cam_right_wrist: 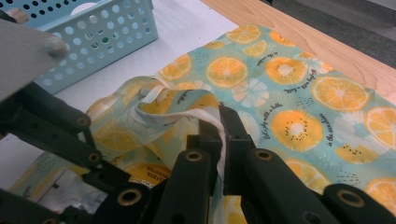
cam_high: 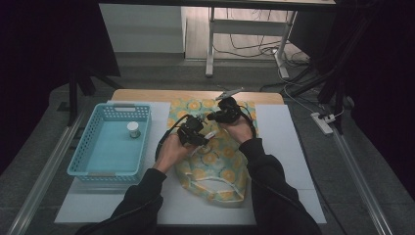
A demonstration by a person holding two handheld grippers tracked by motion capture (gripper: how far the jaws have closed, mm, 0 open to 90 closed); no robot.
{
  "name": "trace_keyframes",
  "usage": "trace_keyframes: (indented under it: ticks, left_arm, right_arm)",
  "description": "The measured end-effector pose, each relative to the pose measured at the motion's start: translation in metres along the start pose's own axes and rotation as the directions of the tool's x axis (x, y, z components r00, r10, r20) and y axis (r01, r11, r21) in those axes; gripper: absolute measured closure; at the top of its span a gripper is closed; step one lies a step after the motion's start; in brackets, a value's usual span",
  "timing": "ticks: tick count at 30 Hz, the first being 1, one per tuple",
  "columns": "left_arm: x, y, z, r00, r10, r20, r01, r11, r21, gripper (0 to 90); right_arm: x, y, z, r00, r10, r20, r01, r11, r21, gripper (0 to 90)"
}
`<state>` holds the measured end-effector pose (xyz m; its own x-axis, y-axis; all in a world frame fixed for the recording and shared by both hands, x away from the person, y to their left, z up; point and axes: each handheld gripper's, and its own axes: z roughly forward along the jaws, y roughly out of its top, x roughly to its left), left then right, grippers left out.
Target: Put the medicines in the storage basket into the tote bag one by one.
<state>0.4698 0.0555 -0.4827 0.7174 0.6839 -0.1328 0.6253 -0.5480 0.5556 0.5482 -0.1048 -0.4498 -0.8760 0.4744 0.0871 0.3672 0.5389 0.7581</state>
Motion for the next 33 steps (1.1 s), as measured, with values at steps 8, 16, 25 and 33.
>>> trace_keyframes:
  ticks: [8,16,25,33]
  left_arm:
    - [0.006,-0.001,0.008,1.0,-0.006,-0.006,0.006,0.9994,-0.034,74.1]
    - [0.009,-0.004,0.014,0.9999,0.01,-0.006,-0.01,0.9986,-0.053,68.4]
    - [0.008,-0.003,0.0,0.9997,0.023,0.0,-0.023,0.9943,-0.104,59.5]
    - [0.004,-0.006,-0.015,0.999,0.032,0.033,-0.027,0.989,-0.146,41.7]
  right_arm:
    - [-0.002,-0.002,0.001,0.9999,0.009,0.008,-0.009,1.0,0.005,90.0]
    - [-0.002,-0.002,0.002,0.9999,0.008,0.01,-0.008,1.0,0.004,90.0]
    - [-0.004,-0.003,0.0,0.9999,0.005,0.013,-0.005,1.0,0.0,90.0]
    - [-0.003,-0.003,-0.001,0.9999,0.005,0.014,-0.005,1.0,0.0,90.0]
